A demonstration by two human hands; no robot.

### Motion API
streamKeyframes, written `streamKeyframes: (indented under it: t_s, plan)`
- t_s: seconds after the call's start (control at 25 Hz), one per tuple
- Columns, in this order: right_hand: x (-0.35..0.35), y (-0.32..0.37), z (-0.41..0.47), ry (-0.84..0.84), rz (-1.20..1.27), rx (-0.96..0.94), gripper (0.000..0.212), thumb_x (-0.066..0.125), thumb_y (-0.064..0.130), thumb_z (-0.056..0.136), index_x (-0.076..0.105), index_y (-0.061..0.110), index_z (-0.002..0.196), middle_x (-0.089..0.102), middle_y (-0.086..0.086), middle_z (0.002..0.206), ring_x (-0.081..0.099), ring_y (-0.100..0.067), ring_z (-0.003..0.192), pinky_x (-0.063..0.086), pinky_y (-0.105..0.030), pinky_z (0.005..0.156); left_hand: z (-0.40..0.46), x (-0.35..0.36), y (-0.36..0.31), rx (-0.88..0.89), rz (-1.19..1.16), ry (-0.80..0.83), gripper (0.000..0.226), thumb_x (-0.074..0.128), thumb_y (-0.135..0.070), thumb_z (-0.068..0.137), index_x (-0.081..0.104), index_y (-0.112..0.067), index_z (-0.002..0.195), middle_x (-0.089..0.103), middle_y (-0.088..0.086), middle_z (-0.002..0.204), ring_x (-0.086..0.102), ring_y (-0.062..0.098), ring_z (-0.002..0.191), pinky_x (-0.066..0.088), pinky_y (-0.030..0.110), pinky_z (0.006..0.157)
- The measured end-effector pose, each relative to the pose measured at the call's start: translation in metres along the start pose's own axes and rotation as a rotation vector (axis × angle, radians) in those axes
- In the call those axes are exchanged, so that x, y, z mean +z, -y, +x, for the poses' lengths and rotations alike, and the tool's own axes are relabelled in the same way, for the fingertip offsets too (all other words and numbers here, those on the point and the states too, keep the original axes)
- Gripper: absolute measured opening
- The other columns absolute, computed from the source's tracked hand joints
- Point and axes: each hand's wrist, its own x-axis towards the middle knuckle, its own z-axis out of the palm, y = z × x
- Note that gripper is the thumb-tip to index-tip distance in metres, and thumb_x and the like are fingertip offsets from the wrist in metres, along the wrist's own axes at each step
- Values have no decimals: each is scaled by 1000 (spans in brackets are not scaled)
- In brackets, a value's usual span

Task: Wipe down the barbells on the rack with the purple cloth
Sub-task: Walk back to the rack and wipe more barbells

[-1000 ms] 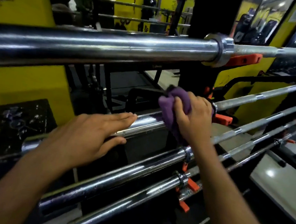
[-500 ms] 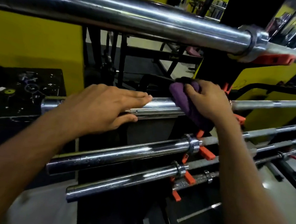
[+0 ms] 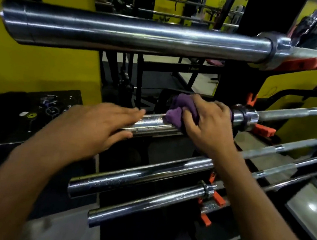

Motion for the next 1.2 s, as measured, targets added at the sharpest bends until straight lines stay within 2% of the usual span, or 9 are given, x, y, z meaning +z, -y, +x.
streamKeyframes:
  t_s: [0.12,0.28,0.4,0.52,0.68,0.8,0.92,1.04,1.2]
  plan:
    - [-12,-1,33,346,-28,62,55,37,64,88,65,20,104,70,-17,107,64,-37,103,45,-42,85,-12,5,8,-81,-89,-44,54,38,-55,94,48,-38,145,53,-17,143,60,16,121,57,45,87]
    - [-14,10,86,854,-132,83,61,32,62,100,61,18,132,56,-20,140,54,-35,125,40,-38,97,-8,5,8,-80,-125,-72,47,41,-56,99,50,-41,142,50,-23,142,58,11,124,57,45,88]
    - [-1,11,43,355,-121,129,51,38,59,95,67,18,107,70,-14,109,64,-35,105,44,-43,89,-10,3,9,-98,-127,-71,56,35,-60,89,48,-45,142,45,-30,141,57,4,121,55,36,85]
    - [5,23,-35,-89,52,57,35,44,43,99,62,16,111,67,-4,108,59,-26,114,30,-55,113,-12,5,4,-77,-94,-74,56,34,-59,89,47,-45,142,40,-32,140,59,5,118,54,37,81]
    - [-11,18,22,324,-16,133,36,46,56,94,58,22,92,69,-10,101,62,-34,101,42,-45,91,-9,3,3,-83,-59,-73,56,36,-55,91,50,-38,142,48,-23,140,64,15,115,59,40,73]
    - [-15,15,75,734,-116,150,62,40,70,90,67,18,113,64,-17,126,60,-36,114,44,-39,88,-9,0,4,-77,-69,-72,54,41,-53,91,51,-39,142,53,-22,139,66,15,111,58,38,69]
    - [-1,20,38,318,-86,167,49,42,60,94,64,17,101,70,-14,105,65,-36,100,46,-42,87,-12,2,4,-98,-86,-77,52,43,-54,92,48,-44,143,49,-27,141,63,9,115,58,35,69]
    - [14,34,-39,-149,75,108,36,45,42,100,60,12,114,67,-9,112,59,-29,117,32,-55,113,-12,2,4,-91,-68,-93,50,44,-53,93,49,-45,142,48,-28,142,62,6,114,53,30,71]
    - [10,27,-11,-85,67,152,26,47,45,99,54,21,93,65,-2,87,63,-29,96,36,-48,106,-9,-1,0,-101,-80,-51,50,48,-51,94,43,-49,144,42,-32,143,61,5,113,50,29,77]
